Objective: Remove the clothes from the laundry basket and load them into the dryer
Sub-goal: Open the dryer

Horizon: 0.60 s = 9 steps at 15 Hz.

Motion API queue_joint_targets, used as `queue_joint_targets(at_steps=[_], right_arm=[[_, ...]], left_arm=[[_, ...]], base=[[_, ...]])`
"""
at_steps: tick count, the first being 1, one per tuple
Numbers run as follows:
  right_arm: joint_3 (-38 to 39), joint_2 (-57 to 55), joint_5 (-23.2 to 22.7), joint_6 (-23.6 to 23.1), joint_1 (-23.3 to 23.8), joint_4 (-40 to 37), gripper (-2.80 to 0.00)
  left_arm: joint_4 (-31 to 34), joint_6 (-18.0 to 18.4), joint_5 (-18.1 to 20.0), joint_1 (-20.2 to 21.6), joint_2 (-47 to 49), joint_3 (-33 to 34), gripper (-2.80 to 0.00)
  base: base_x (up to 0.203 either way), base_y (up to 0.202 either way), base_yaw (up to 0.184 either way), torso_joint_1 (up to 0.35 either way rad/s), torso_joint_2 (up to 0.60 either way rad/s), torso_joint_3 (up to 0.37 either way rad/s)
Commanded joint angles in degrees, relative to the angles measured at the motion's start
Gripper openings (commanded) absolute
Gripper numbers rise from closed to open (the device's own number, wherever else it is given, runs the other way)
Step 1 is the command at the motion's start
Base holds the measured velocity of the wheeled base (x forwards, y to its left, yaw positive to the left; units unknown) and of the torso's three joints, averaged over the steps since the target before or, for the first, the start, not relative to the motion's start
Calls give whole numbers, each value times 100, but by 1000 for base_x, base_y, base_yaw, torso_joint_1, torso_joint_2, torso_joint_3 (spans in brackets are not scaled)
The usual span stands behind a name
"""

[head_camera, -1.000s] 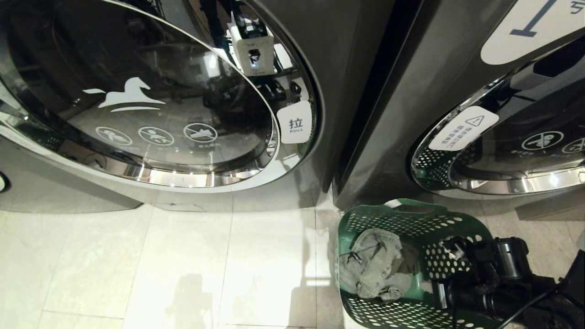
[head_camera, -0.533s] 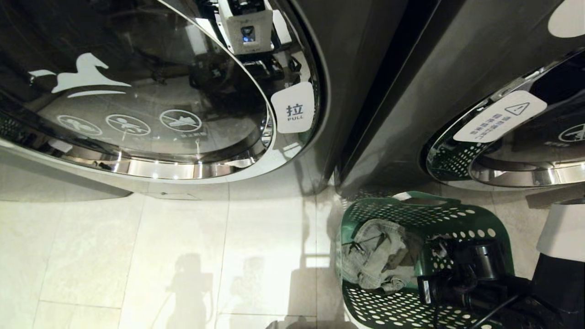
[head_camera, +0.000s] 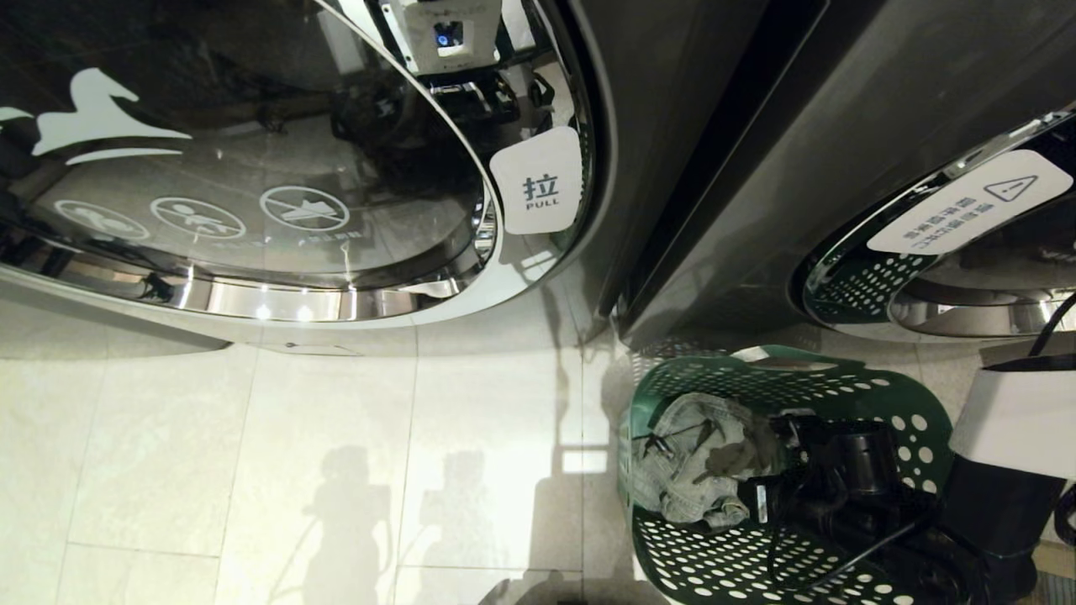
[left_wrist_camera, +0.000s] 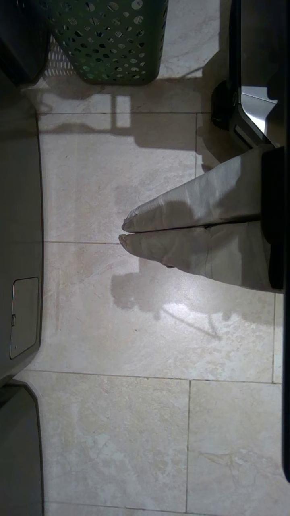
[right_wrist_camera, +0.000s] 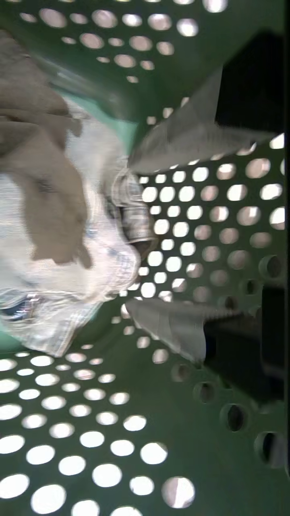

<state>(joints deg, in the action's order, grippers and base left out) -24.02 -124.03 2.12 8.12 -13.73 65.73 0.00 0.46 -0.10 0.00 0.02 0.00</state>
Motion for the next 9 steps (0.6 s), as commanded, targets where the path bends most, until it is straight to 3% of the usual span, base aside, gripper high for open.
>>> queue_joint_targets(at_steps=[1, 9], right_arm=[[-138, -164, 17, -11, -10, 73, 0], [-1004, -2048, 723, -688, -7, 2032, 0]], left_arm=[[0, -2, 1, 0, -2, 0, -280], [18, 6, 1, 0, -2, 0, -280]], base=[[0, 0, 0, 0, 0, 0], [0, 0, 0, 0, 0, 0]])
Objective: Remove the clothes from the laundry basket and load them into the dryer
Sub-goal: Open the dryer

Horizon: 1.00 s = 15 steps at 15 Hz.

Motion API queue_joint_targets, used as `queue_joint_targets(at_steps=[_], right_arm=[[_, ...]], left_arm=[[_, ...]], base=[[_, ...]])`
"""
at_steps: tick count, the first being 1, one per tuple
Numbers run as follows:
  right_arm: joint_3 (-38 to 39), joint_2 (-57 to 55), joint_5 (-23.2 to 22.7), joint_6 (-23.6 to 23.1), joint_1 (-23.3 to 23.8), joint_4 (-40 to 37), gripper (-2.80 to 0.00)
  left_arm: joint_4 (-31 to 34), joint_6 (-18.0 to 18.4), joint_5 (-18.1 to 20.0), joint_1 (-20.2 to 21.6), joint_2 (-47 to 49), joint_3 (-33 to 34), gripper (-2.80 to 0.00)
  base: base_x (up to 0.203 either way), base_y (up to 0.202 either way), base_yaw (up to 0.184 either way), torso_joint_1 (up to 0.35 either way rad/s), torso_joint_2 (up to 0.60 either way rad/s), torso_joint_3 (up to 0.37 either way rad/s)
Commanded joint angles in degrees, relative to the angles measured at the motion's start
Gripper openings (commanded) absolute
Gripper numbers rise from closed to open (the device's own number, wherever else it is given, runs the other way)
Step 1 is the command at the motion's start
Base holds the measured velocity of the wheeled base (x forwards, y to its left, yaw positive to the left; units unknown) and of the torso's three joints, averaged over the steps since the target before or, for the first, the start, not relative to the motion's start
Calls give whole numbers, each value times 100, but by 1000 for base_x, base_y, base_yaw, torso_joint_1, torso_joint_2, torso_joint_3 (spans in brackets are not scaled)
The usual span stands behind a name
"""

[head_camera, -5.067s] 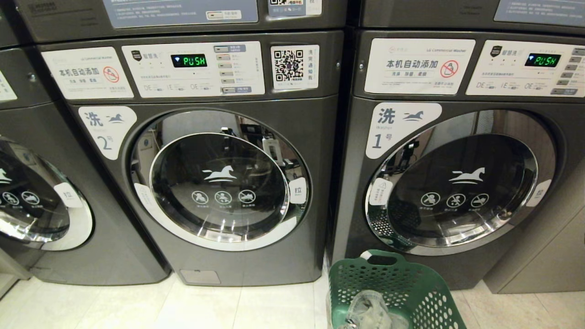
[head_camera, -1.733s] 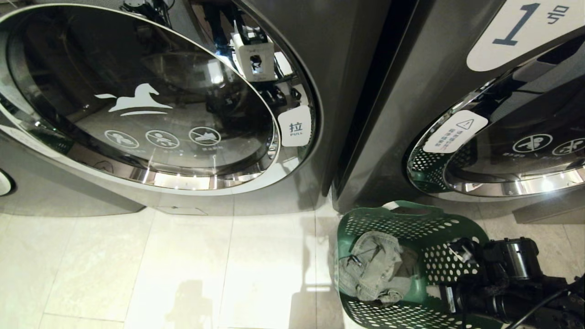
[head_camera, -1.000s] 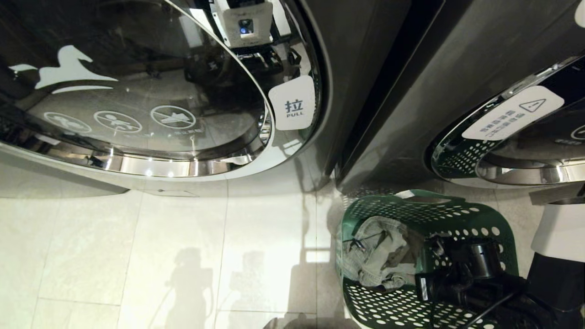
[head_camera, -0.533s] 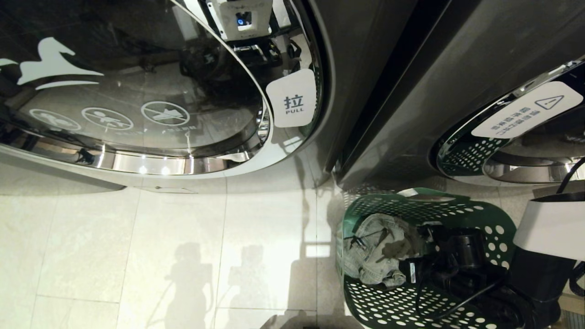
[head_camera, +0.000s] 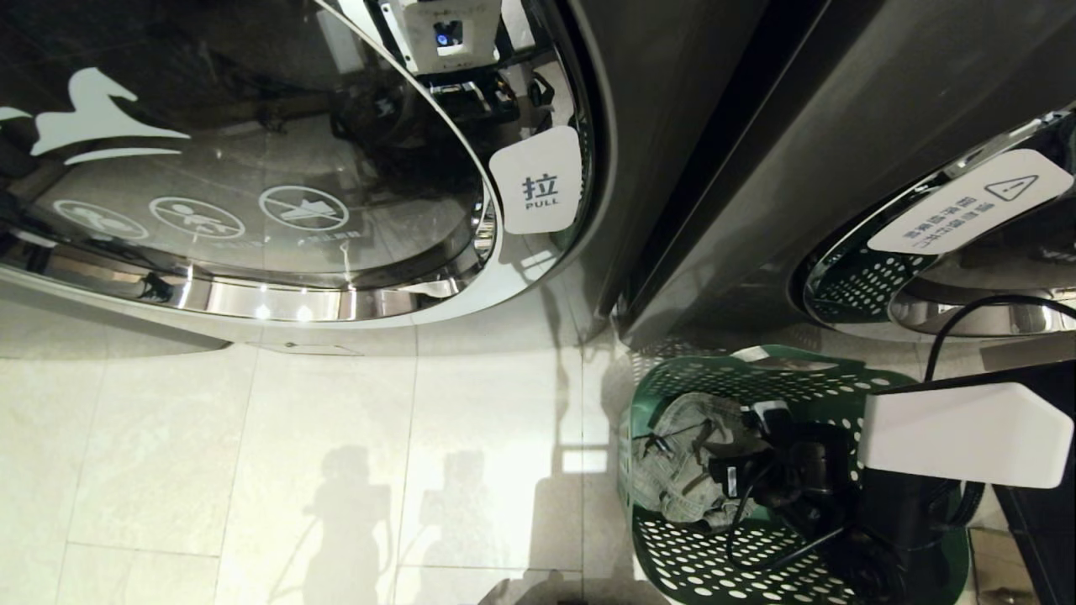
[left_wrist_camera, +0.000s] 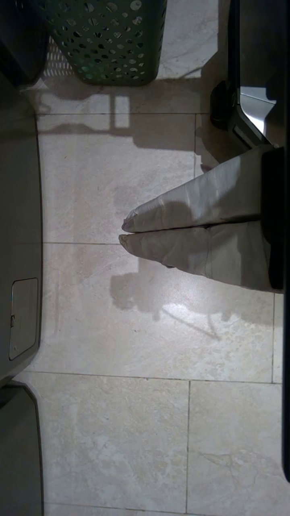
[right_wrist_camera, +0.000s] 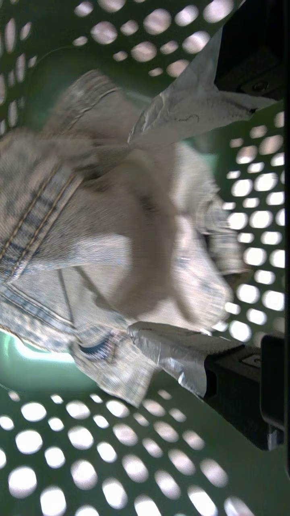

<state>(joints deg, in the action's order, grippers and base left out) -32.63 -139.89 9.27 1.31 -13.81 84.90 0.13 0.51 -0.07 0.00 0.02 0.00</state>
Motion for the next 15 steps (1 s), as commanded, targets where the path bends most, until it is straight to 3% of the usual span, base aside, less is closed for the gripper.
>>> queue_joint_targets(at_steps=[1, 3, 4, 10, 15], right_arm=[[-343, -569, 24, -32, 13, 164, 0], [-651, -813, 23, -51, 18, 170, 0], [-749, -915, 23, -52, 23, 168, -280], [-828, -902, 1, -31, 27, 167, -280], [13, -141, -44, 136, 2, 173, -280]], left_arm=[[4, 10, -1, 0, -2, 0, -280], [4, 28, -1, 0, -2, 0, -280], [13, 28, -1, 0, -2, 0, -280], [13, 45, -10, 0, -2, 0, -280], [13, 63, -10, 3, -2, 0, -280]], base=[[0, 0, 0, 0, 0, 0], [0, 0, 0, 0, 0, 0], [0, 0, 0, 0, 0, 0], [0, 0, 0, 0, 0, 0], [0, 0, 0, 0, 0, 0]])
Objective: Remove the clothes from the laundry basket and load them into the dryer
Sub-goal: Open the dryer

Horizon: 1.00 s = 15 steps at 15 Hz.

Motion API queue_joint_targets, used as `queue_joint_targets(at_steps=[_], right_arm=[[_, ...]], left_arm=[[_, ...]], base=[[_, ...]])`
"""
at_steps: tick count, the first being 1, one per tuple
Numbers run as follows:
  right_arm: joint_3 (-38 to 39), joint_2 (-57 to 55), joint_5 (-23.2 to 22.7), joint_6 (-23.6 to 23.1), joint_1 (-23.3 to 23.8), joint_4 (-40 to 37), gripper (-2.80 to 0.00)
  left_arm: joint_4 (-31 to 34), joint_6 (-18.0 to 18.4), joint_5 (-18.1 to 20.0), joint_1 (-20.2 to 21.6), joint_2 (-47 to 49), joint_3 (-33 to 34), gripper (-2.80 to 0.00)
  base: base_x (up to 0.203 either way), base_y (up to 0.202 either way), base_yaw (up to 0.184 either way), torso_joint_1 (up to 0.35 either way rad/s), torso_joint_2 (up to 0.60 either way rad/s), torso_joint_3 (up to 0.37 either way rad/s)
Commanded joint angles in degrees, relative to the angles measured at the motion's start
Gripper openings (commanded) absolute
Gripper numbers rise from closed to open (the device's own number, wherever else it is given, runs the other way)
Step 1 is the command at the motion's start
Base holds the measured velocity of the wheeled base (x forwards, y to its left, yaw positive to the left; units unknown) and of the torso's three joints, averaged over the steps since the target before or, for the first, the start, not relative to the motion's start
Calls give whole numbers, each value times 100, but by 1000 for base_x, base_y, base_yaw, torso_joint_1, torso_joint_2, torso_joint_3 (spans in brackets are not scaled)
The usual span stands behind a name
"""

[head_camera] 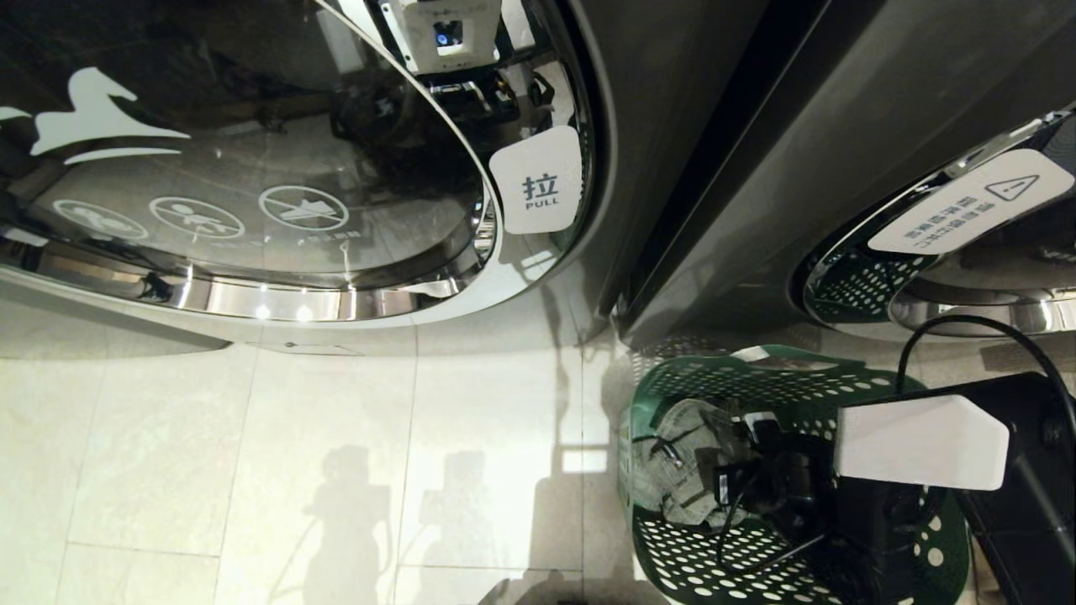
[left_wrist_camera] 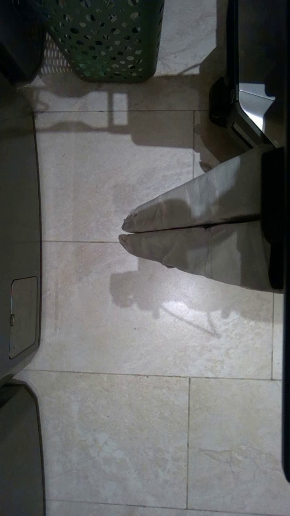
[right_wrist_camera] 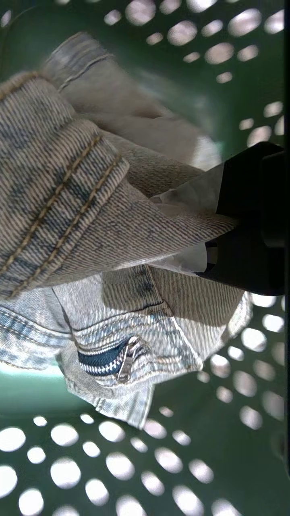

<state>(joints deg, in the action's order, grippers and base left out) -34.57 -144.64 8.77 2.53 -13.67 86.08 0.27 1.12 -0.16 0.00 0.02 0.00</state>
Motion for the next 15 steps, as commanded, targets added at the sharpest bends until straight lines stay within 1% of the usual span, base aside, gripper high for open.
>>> queue_joint_targets(at_steps=[1, 5, 7, 9, 11, 14, 15], right_arm=[[457, 608, -18, 164, -33, 51, -280], [1611, 2120, -49, 787, -107, -204, -280], [2122, 2915, -45, 916, -187, -380, -280], [2464, 3672, -14, 933, -272, -616, -280], [2581, 4406, 30, 846, -305, -1016, -280], [2627, 5636, 121, 681, -403, -2024, -280], [2620, 6072, 191, 612, -480, -2465, -280]], left_arm=[[0, 2, -2, 0, -2, 0, -280], [-11, -7, -2, 6, -2, 0, -280], [-27, -48, -2, 0, -2, 0, -280], [-27, -95, -2, 0, -2, 0, -280], [-27, -95, -2, 0, -2, 0, -280], [-27, -95, -2, 0, -2, 0, -280], [-27, -95, -2, 0, -2, 0, -280]], base=[[0, 0, 0, 0, 0, 0], [0, 0, 0, 0, 0, 0], [0, 0, 0, 0, 0, 0], [0, 0, 0, 5, 5, 110], [0, 0, 0, 1, 6, 176], [0, 0, 0, -3, 2, 196], [0, 0, 0, 7, 2, 207]])
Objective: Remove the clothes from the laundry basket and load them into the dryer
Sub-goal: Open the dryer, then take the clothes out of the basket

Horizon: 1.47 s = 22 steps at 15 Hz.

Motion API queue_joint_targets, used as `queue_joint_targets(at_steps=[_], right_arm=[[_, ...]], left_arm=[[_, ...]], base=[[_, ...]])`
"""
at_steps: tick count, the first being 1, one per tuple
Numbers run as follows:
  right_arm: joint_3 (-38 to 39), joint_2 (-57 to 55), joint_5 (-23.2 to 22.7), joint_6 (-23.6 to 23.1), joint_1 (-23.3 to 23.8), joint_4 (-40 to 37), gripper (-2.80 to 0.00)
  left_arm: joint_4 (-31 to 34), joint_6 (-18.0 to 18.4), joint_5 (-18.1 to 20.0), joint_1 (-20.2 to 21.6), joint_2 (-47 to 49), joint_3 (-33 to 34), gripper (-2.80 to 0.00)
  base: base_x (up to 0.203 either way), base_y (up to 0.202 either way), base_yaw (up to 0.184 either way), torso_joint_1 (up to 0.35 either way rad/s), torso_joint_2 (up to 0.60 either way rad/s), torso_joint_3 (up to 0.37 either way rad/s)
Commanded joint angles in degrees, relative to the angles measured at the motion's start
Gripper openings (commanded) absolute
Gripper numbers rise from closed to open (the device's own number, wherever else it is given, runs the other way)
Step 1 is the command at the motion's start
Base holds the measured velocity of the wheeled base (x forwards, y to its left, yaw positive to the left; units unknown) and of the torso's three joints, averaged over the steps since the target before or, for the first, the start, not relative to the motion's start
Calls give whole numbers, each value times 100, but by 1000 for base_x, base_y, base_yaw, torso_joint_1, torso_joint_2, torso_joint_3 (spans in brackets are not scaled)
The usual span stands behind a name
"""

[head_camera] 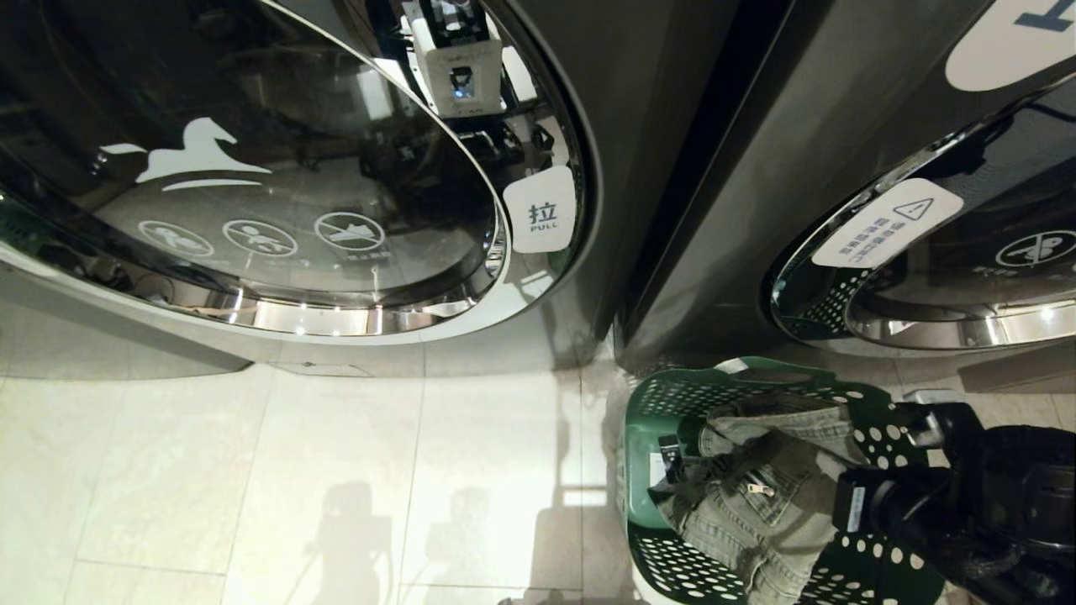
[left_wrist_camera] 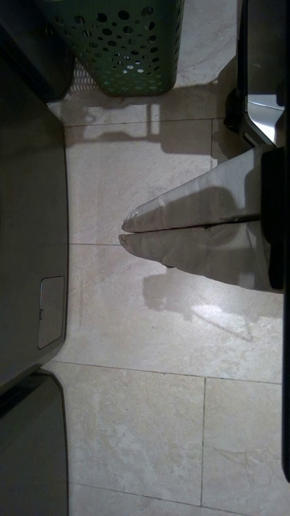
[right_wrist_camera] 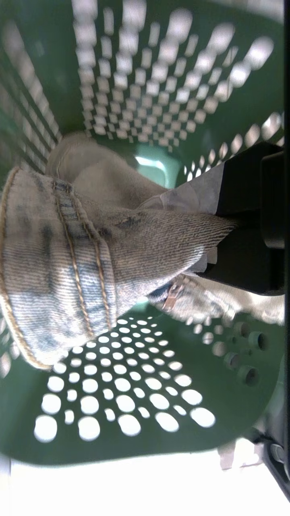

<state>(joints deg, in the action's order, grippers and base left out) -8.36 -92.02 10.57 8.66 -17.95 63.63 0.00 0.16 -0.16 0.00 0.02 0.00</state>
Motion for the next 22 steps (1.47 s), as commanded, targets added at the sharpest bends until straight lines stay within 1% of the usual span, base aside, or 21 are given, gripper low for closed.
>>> queue_joint_targets(at_steps=[1, 3, 5, 8, 9, 11, 12, 13, 15, 17, 22], right_arm=[[-22, 1242, 82, -77, -118, -706, -280], [-32, 1954, 257, -206, -155, -1546, -280], [-1, 2348, 479, -377, -17, -1865, -280], [15, 2860, 499, -512, -15, -1955, -280], [-5, 3140, 495, -557, -19, -2091, -280], [-51, 3820, 517, -678, -20, -2635, -280], [-40, 4227, 531, -719, -15, -3030, -280], [-24, 4629, 564, -740, 43, -3503, -280], [1, 5242, 618, -732, 551, -4246, -280], [58, 5696, 627, -730, 732, -4847, -280], [531, 6306, 594, -865, 784, -5289, -280]], left_arm=[[0, 2, -2, 0, -2, 0, -280], [-9, -7, -2, 0, -2, 0, -280], [-9, -7, 0, 0, -2, 0, -280], [-9, -8, 7, 0, -2, 0, -280], [-9, -7, 7, 0, -2, 0, -280], [-9, -7, 7, 0, -2, 0, -280], [-9, -7, 7, 0, -2, 0, -280], [-9, -7, 7, 0, -2, 0, -280], [-9, -16, -2, 0, -2, 0, -280], [-9, -16, -2, 0, -2, 0, -280], [-9, -16, 2, 0, -2, 0, -280]], base=[[0, 0, 0, -1, 1, 204], [0, 0, 0, 0, 5, 203], [0, 0, 0, 2, 1, 202], [0, 0, 0, 1, 3, 197], [0, 0, 0, 2, 2, 205], [0, 0, 0, 0, 0, 204], [0, 0, 0, 2, 11, 195], [0, 0, 0, 2, 2, 207], [0, 0, 0, 1, 3, 201], [0, 0, 0, 5, 1, 201], [0, 0, 0, 2, -1, 200]])
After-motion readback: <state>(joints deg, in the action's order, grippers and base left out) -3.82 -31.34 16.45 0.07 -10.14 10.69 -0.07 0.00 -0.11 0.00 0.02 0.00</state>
